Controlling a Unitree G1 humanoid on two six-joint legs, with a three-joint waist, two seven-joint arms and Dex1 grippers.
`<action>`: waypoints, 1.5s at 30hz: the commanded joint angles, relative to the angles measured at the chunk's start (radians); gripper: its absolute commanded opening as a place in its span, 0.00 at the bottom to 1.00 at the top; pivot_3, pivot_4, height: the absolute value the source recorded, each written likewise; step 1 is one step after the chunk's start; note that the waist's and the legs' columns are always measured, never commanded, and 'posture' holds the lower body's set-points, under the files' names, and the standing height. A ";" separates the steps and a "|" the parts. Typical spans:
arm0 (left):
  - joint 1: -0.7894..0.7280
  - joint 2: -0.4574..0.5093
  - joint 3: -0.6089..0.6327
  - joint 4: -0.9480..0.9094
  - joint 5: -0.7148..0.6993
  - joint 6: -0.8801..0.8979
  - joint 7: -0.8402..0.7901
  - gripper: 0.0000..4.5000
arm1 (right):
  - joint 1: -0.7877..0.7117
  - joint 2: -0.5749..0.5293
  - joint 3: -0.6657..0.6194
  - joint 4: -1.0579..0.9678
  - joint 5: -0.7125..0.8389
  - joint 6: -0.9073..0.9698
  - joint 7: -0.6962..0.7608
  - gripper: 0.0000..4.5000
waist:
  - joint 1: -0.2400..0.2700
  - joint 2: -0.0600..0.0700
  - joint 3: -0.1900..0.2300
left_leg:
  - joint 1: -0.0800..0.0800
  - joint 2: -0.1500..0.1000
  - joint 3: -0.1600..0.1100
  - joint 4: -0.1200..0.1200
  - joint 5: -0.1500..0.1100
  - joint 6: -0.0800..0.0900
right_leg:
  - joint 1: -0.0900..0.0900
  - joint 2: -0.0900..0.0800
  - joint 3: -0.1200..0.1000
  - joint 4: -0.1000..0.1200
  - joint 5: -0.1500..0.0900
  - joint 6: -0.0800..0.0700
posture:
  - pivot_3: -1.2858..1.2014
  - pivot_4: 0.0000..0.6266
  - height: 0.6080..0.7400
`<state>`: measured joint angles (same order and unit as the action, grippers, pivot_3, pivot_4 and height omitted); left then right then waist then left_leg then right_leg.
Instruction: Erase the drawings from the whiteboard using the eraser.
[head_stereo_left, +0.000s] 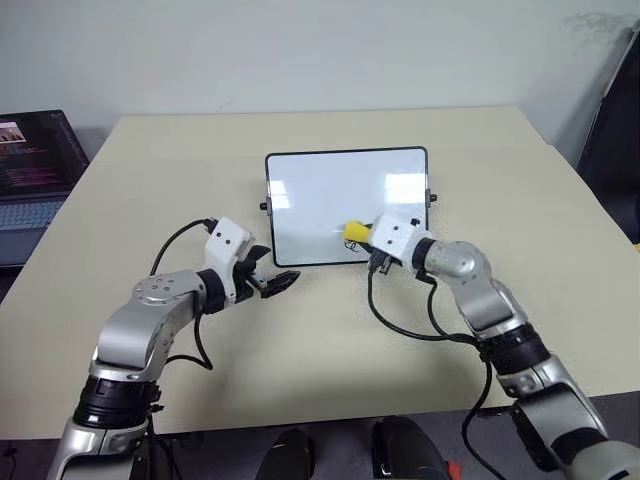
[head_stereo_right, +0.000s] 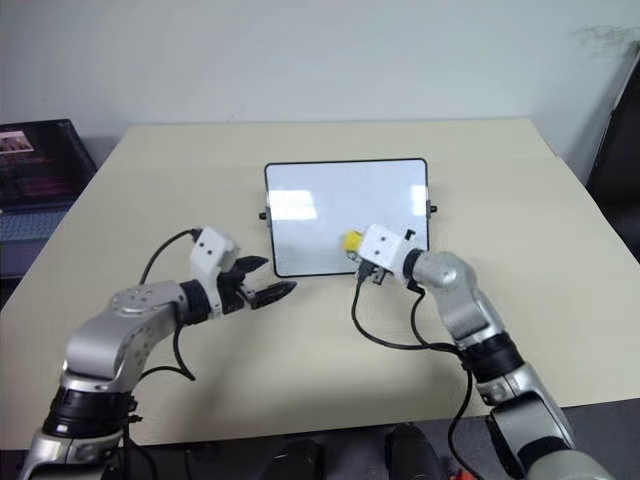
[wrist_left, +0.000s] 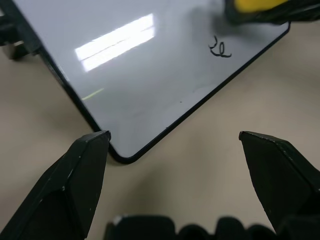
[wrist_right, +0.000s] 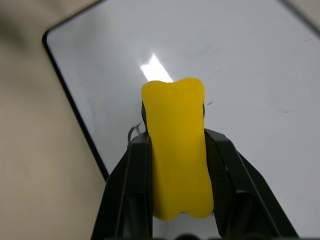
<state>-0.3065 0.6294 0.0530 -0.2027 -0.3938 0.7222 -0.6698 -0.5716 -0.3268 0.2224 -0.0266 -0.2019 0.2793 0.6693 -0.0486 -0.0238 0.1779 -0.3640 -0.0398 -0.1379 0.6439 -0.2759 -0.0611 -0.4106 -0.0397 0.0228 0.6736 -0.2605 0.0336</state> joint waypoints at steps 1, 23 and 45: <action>0.020 -0.001 0.065 -0.018 -0.002 -0.041 0.023 1.00 | 0.086 0.003 -0.109 -0.160 0.095 0.018 -0.037 0.24 | 0.005 0.000 0.000 | 0.000 0.000 0.000 0.000 0.000 0.000 | 0.000 0.000 0.000 0.000 0.000 0.000 | 0.52 0.24 1.00; 0.063 0.011 0.025 -0.030 0.010 -0.050 -0.016 1.00 | 0.288 -0.147 -0.041 -0.039 -0.117 -0.442 -0.217 0.24 | 0.014 0.000 0.000 | 0.002 0.000 0.003 0.001 0.000 0.000 | 0.002 0.002 0.001 -0.001 0.000 0.000 | 0.52 0.24 1.00; 0.029 0.077 -0.025 -0.026 0.011 -0.059 -0.151 1.00 | -0.055 -0.065 0.182 0.362 -0.293 -0.402 -0.194 0.24 | 0.016 -0.001 0.000 | 0.001 0.000 0.002 0.000 0.000 0.000 | 0.001 0.002 0.000 -0.001 0.000 0.000 | 0.52 0.24 1.00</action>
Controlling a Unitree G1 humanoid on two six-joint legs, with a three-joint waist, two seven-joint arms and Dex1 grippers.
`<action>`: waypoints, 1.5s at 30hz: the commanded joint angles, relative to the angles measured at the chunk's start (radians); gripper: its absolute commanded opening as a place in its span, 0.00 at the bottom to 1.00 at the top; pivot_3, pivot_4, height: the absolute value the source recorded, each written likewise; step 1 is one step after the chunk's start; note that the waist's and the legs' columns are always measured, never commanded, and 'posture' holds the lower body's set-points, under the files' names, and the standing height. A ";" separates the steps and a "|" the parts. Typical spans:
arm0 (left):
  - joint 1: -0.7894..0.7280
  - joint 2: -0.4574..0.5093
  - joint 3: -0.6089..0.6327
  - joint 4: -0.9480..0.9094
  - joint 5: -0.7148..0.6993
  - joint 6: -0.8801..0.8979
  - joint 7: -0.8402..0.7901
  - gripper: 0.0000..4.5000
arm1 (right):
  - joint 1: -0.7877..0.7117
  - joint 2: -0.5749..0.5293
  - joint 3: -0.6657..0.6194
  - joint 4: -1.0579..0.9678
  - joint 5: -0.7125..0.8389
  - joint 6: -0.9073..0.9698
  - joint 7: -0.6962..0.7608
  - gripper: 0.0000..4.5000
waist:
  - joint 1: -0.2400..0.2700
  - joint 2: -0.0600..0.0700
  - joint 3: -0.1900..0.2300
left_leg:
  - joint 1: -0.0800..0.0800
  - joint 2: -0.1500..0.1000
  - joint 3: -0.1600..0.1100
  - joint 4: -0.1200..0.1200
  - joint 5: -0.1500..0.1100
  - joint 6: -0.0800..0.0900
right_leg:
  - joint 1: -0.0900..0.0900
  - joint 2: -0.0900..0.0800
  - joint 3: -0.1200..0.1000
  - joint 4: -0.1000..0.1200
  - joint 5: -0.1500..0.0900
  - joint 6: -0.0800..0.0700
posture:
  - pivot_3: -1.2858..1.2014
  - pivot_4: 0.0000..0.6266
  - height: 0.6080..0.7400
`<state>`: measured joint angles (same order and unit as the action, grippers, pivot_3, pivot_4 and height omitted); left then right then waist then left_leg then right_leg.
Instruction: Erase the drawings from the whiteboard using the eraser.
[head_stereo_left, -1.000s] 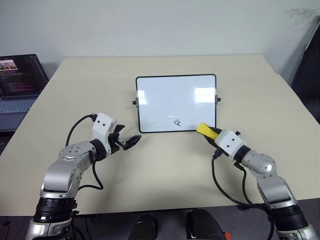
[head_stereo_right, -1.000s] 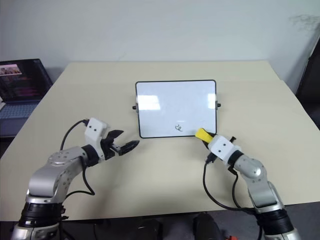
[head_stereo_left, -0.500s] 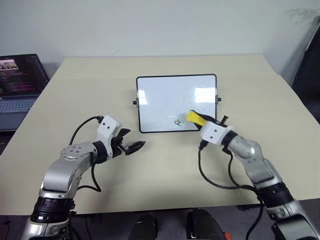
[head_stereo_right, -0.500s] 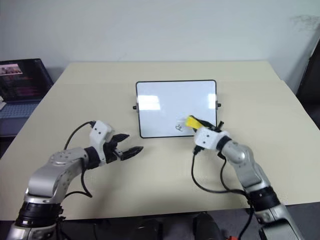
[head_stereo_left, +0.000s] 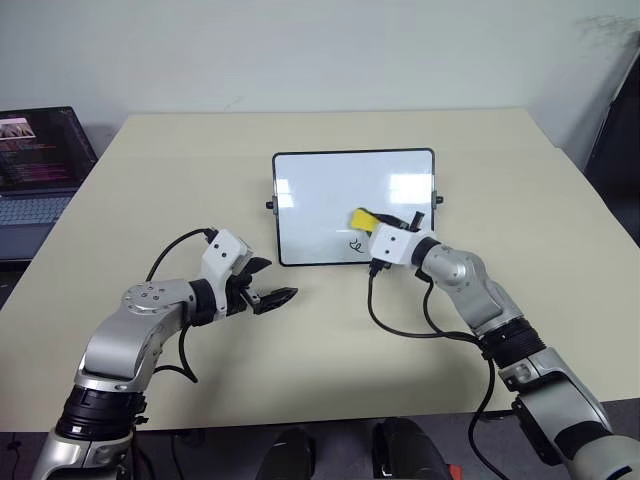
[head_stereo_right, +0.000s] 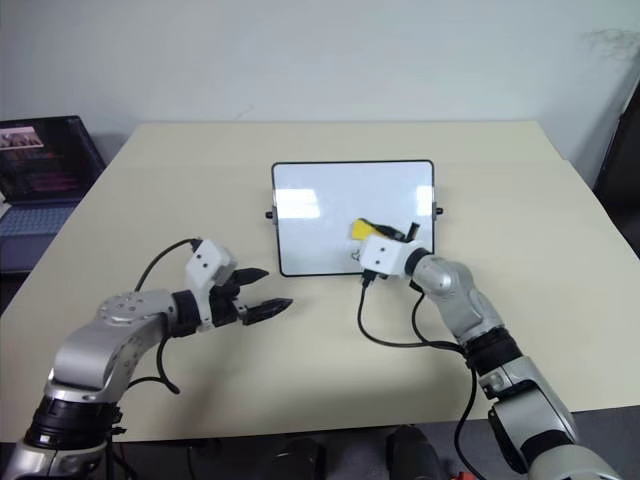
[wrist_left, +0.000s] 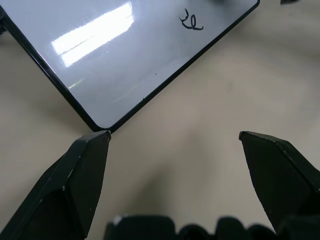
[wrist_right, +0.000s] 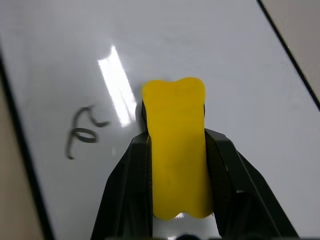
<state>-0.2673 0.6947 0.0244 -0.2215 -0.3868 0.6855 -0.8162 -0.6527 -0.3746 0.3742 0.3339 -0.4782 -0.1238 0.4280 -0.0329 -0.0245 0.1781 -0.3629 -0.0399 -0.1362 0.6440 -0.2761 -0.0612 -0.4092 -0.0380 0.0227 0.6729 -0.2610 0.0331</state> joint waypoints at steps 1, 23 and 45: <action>-0.010 0.011 0.004 -0.006 0.005 -0.024 -0.006 1.00 | 0.032 -0.021 0.037 -0.001 -0.018 0.001 0.057 0.24 | 0.000 0.000 0.000 | 0.000 0.000 0.000 0.000 0.000 0.000 | 0.000 0.000 0.000 0.000 0.000 0.000 | 0.52 0.24 1.00; -0.004 0.003 -0.001 0.013 0.011 -0.043 -0.024 1.00 | -0.061 -0.037 -0.015 0.041 -0.053 -0.069 -0.071 0.24 | 0.000 0.000 0.000 | 0.000 0.000 0.000 0.000 0.000 0.000 | 0.000 0.000 0.000 0.001 0.000 0.000 | 0.52 0.24 1.00; -0.027 0.003 -0.020 0.031 0.012 -0.046 -0.039 1.00 | -0.006 -0.093 -0.046 -0.144 0.038 -0.142 0.054 0.24 | -0.001 0.000 0.000 | 0.002 0.001 0.000 0.001 0.000 0.000 | 0.002 0.001 0.000 0.001 0.000 0.000 | 0.52 0.24 1.00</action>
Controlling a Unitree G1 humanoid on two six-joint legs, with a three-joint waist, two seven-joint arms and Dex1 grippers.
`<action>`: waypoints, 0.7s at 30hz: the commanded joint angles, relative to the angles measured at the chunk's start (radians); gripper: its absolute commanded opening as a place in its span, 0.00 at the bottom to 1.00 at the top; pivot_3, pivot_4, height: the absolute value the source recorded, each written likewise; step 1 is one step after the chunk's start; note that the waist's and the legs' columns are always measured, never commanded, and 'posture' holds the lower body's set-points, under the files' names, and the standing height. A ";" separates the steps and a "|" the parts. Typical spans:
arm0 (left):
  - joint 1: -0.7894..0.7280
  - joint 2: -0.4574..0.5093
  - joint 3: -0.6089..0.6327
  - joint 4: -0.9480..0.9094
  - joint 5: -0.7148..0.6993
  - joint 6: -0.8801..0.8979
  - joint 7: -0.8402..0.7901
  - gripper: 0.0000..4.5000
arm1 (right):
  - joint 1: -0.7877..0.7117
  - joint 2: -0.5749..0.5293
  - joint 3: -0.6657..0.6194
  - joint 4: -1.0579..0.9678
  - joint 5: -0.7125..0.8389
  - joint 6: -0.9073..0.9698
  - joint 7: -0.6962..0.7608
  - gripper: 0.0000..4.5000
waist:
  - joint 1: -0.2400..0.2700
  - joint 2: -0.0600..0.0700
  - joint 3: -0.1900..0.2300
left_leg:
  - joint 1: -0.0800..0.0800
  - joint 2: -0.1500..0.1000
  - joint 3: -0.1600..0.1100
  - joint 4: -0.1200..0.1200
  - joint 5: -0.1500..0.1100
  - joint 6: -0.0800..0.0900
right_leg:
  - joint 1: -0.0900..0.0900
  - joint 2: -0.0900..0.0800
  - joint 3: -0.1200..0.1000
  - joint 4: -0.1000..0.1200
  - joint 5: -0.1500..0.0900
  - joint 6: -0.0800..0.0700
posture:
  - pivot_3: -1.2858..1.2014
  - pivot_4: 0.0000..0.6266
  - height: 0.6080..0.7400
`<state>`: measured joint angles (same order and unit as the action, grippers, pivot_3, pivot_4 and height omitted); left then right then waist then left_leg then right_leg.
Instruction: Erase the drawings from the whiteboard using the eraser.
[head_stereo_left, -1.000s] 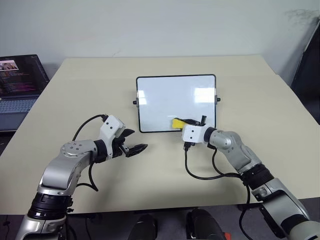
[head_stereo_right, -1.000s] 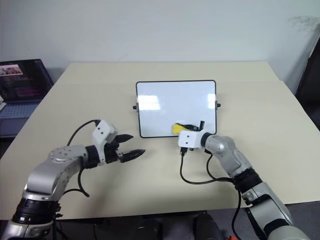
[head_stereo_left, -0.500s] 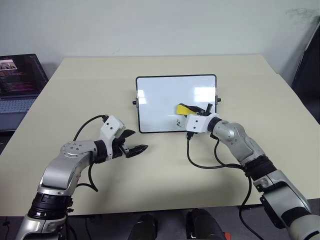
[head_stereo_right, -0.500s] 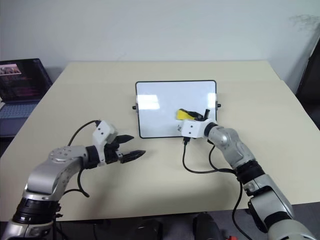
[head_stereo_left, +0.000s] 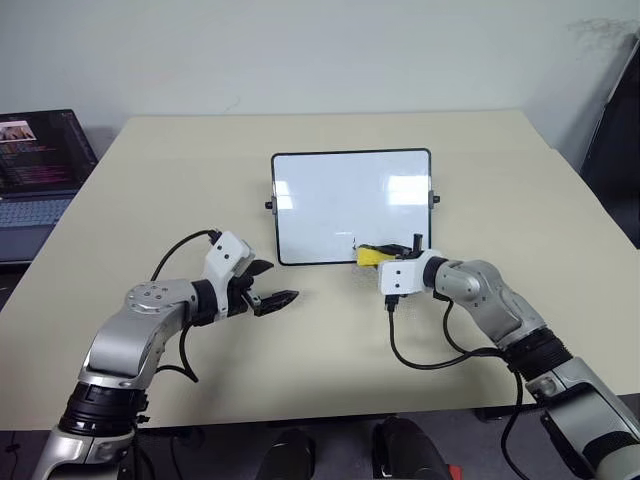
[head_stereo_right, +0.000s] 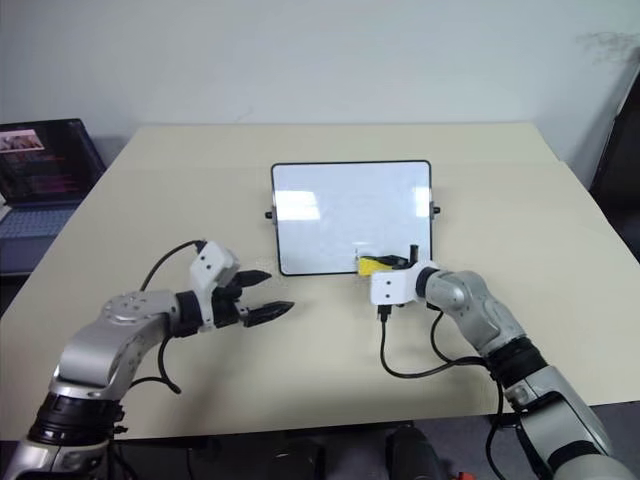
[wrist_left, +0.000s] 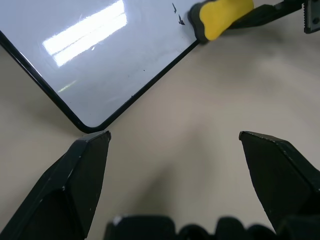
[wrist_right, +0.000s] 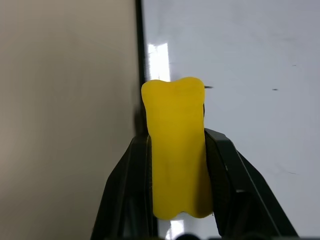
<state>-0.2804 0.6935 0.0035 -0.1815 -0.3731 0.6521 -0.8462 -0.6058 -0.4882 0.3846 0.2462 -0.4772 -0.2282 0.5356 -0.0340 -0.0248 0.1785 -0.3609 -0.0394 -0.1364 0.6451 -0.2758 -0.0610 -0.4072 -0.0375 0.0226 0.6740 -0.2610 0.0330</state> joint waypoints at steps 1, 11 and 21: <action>-0.015 0.003 -0.001 -0.010 -0.002 -0.012 -0.008 1.00 | -0.062 0.028 -0.059 -0.052 0.030 -0.039 -0.071 0.24 | -0.001 0.000 0.000 | 0.000 0.000 0.000 0.000 0.000 0.000 | 0.000 0.000 0.000 0.000 0.000 0.000 | 0.52 0.24 1.00; -0.019 0.002 -0.006 -0.013 -0.006 -0.008 -0.012 1.00 | -0.117 0.093 0.044 0.150 -0.097 0.062 -0.090 0.24 | 0.001 0.000 0.000 | -0.002 -0.001 -0.001 -0.001 0.000 0.000 | -0.002 0.000 0.000 -0.001 0.000 0.000 | 0.52 0.24 1.00; -0.018 -0.002 -0.006 -0.019 -0.008 -0.005 -0.009 1.00 | -0.010 0.043 0.062 0.103 -0.034 0.066 0.085 0.24 | 0.001 0.000 0.000 | 0.001 -0.001 -0.001 0.000 0.000 0.000 | 0.002 0.000 -0.001 -0.001 0.000 0.000 | 0.52 0.24 1.00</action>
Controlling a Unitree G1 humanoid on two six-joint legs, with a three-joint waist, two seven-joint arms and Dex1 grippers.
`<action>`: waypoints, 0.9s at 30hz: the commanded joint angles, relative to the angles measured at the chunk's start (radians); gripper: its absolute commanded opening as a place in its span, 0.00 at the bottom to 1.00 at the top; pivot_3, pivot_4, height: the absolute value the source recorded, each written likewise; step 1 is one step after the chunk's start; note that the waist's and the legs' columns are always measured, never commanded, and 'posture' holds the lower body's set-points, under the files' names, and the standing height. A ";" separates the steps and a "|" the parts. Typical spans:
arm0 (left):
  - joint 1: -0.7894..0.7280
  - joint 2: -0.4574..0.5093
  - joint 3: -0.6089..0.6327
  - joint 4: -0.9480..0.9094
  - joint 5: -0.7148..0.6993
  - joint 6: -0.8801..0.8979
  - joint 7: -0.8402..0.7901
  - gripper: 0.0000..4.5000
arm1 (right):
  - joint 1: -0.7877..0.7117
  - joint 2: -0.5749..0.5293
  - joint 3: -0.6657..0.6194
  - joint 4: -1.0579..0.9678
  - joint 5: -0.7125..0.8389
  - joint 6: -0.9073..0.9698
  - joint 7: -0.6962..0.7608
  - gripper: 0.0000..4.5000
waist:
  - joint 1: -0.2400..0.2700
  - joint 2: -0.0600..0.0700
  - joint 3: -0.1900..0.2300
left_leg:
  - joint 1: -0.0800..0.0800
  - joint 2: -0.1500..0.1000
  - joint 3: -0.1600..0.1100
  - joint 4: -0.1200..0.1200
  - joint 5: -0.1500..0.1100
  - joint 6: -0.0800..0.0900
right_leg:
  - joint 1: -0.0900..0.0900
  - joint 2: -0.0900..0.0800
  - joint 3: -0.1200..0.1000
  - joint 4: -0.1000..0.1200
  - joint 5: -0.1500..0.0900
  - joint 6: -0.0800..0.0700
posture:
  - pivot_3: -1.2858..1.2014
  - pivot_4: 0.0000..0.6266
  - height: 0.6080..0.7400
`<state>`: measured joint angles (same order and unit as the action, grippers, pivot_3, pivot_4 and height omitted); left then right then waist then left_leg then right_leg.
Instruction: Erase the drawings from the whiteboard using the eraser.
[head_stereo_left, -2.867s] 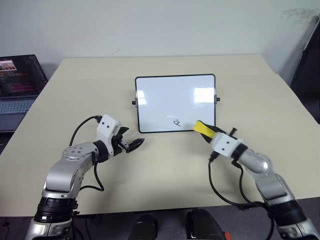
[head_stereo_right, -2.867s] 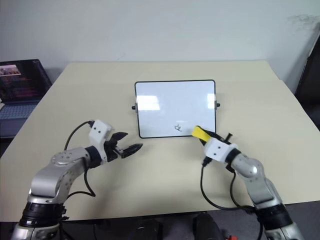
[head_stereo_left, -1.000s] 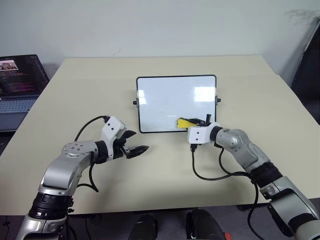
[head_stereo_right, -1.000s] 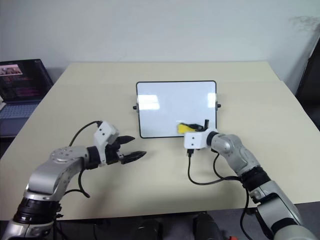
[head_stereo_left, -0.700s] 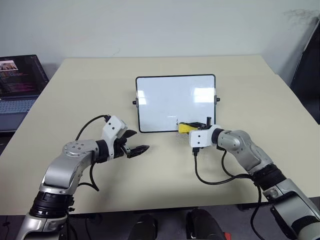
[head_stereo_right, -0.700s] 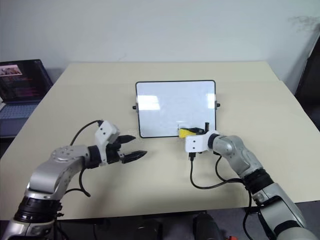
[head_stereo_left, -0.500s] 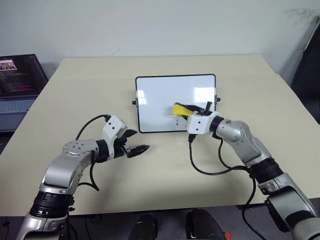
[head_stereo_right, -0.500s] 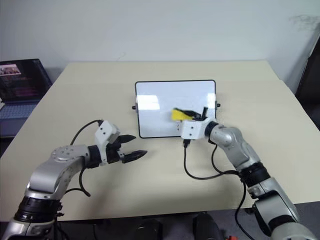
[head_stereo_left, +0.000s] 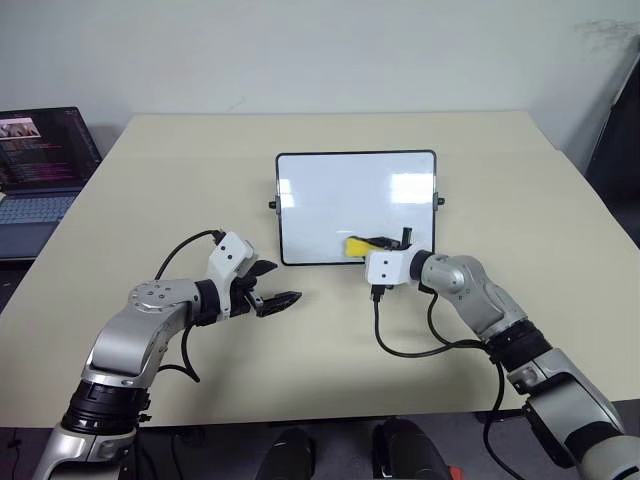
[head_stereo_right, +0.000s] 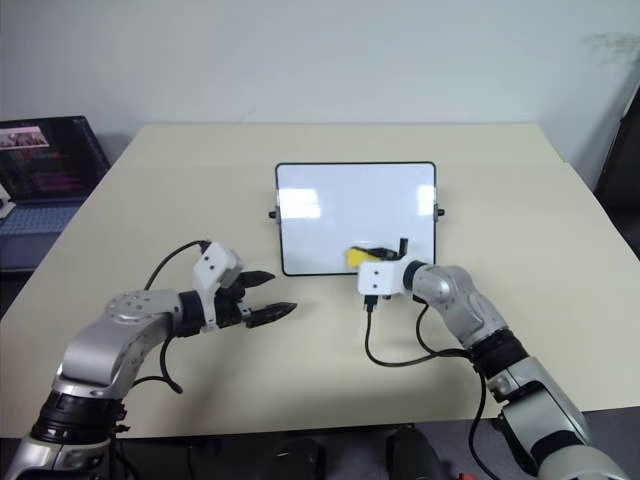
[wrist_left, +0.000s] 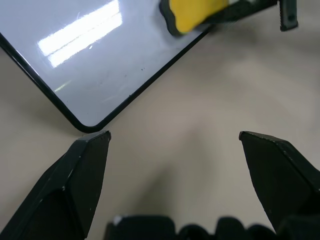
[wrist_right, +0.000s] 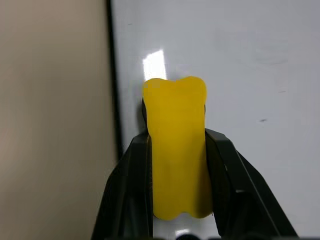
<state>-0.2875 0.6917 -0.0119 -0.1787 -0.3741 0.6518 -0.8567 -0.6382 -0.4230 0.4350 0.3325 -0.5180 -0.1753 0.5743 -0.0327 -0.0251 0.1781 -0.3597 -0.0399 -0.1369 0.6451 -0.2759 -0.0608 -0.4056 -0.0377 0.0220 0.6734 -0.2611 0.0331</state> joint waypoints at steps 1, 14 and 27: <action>-0.011 0.000 0.009 -0.022 -0.008 -0.004 0.002 1.00 | 0.024 -0.020 0.009 0.011 0.011 0.005 0.044 0.24 | 0.000 0.000 0.000 | 0.000 0.000 0.000 0.000 0.000 0.000 | 0.000 0.000 0.000 0.001 0.000 0.000 | 0.52 0.24 1.00; -0.012 -0.003 0.004 -0.030 -0.010 0.004 0.005 1.00 | -0.127 0.019 -0.104 0.063 0.014 -0.060 -0.220 0.24 | 0.000 0.000 0.001 | -0.003 0.000 0.000 -0.001 0.000 -0.001 | -0.004 0.000 0.000 0.001 0.000 0.000 | 0.52 0.24 1.00; -0.012 -0.005 0.008 -0.036 -0.010 0.012 0.009 1.00 | -0.066 -0.036 -0.029 0.083 -0.012 -0.028 -0.089 0.24 | -0.001 0.000 0.000 | -0.003 0.000 0.000 -0.001 0.000 0.000 | -0.003 0.000 0.000 0.000 0.000 0.000 | 0.52 0.24 1.00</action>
<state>-0.2880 0.6853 -0.0135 -0.1836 -0.3757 0.6690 -0.8496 -0.7358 -0.4362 0.3816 0.4133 -0.5268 -0.2116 0.4340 -0.0337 -0.0251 0.1786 -0.3624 -0.0398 -0.1370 0.6439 -0.2761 -0.0609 -0.4085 -0.0378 0.0222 0.6734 -0.2611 0.0328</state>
